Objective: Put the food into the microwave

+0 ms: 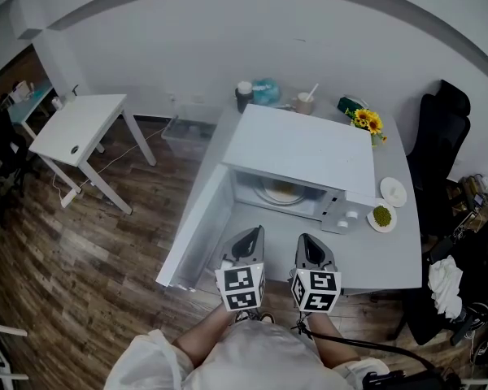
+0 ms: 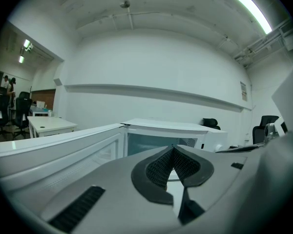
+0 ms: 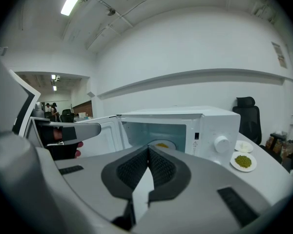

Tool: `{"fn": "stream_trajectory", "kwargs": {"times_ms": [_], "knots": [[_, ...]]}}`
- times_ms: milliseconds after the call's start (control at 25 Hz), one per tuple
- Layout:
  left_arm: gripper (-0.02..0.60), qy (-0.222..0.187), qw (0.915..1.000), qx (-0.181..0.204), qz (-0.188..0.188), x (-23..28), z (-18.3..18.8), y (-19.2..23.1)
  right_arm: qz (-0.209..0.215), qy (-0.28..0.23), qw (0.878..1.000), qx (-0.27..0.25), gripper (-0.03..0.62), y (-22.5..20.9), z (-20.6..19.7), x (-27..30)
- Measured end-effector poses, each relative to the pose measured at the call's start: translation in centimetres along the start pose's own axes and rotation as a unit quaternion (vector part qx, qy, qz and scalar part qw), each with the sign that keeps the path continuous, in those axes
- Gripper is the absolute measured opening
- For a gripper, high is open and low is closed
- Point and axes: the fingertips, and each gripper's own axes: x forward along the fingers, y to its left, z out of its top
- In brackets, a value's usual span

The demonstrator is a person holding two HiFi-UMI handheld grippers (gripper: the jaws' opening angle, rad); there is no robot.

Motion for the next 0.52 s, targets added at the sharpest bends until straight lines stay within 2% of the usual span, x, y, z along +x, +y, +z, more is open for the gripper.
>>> {"fn": "stream_trajectory", "kwargs": {"times_ms": [520], "knots": [[0.0, 0.004, 1.0, -0.004, -0.004, 0.23, -0.38, -0.62, -0.003, 0.001, 1.0, -0.001, 0.017, -0.3, 0.14, -0.38]]}}
